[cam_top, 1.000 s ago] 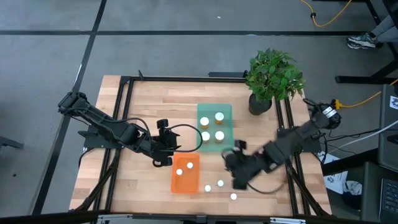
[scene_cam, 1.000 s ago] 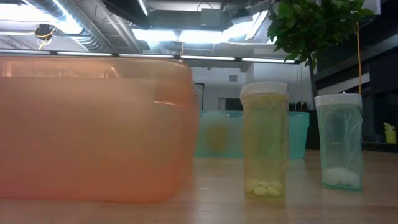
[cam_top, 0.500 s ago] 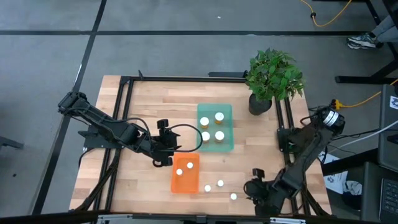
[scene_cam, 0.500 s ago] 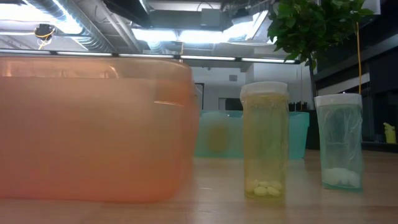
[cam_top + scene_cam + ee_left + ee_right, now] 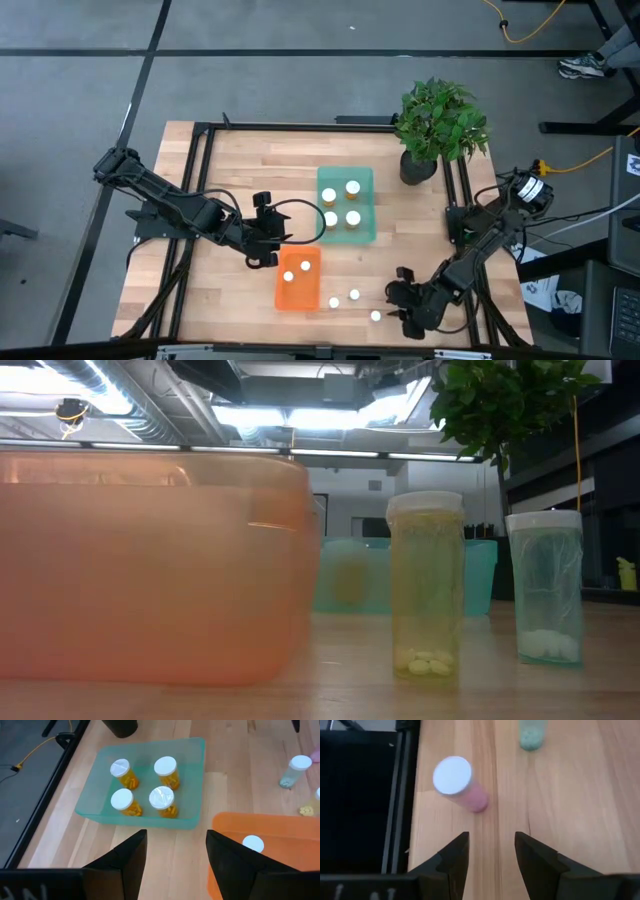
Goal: Pick and place medicine bottles into bin by pill shape (circle, oval)
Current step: Put the small pink pill bottle into the orange bin
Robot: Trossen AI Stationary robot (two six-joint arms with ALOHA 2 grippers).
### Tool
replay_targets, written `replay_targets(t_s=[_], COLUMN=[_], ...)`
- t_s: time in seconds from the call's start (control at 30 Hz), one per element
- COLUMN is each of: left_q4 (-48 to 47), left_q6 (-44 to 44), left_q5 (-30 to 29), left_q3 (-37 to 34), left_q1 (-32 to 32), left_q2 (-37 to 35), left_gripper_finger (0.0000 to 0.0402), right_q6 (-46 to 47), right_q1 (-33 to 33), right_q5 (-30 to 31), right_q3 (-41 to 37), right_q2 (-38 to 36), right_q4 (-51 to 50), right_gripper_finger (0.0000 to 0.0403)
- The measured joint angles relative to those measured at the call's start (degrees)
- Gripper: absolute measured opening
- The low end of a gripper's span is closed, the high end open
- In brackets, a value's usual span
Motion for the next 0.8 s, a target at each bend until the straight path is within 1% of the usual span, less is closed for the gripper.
replay_targets(t_s=[0.2,0.27,0.4,0.57,0.8], left_q4=[-0.01,-0.01,-0.01,-0.01,-0.01], left_q6=[0.01,0.01,0.01,0.01,0.01], left_q5=[0.0,0.0,0.0,0.0,0.0], left_q3=[0.0,0.0,0.0,0.0,0.0], left_q1=[0.0,0.0,0.0,0.0,0.0], left_q2=[0.0,0.0,0.0,0.0,0.0], left_gripper_finger=[0.0196,0.0196,0.0196,0.0196,0.0195], right_q6=[-11.2,-13.36,-14.95,-18.55,-20.26], right_q1=[-0.31,-0.31,-0.54,-1.34,-2.03], right_q5=[-0.08,-0.07,-0.07,0.14,0.05], right_q3=[-0.12,-0.12,-0.12,-0.1,-0.08], right_q2=[0.0,0.08,1.81,4.18,4.48], right_q4=[4.72,5.37,5.81,9.53,12.15], right_gripper_finger=[0.0161,0.0161,0.0161,0.0161,0.0161])
